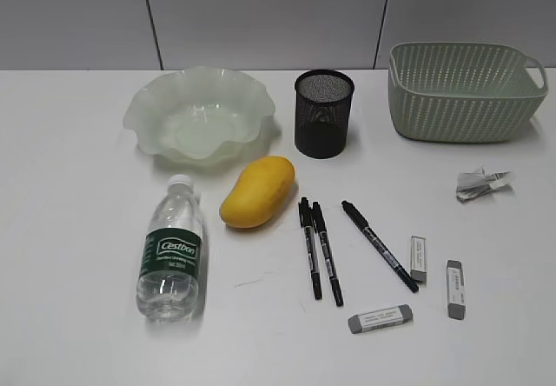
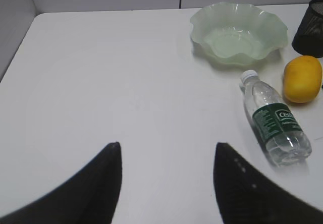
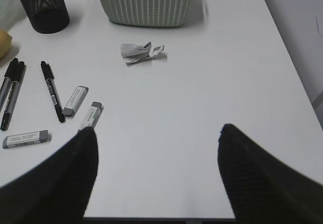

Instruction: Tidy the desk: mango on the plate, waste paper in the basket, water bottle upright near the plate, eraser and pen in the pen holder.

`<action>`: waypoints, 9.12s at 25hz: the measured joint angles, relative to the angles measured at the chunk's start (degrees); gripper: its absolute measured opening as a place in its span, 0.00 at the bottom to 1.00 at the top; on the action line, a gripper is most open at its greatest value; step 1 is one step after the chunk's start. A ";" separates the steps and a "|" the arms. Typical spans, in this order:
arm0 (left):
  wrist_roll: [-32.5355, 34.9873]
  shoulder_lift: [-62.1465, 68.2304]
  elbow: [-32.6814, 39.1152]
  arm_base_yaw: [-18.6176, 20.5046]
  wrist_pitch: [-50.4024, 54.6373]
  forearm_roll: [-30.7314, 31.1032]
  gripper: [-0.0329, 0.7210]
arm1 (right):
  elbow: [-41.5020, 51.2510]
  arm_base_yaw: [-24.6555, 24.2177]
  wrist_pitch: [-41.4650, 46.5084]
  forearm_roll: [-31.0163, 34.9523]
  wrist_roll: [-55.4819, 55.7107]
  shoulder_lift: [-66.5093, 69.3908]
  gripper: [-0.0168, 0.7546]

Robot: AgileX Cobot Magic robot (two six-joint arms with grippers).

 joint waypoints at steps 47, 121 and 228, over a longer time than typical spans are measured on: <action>34.42 65.97 -15.17 -12.51 -29.24 -25.85 0.62 | 0.00 0.00 0.00 -0.05 0.00 0.00 0.78; 4.27 41.98 -9.19 -12.90 -18.47 1.27 0.71 | 0.00 0.00 0.00 1.83 0.00 0.00 0.78; 0.18 3.67 -0.05 -8.44 -0.39 -1.05 0.61 | -4.67 4.03 -0.76 0.76 -1.36 29.17 0.74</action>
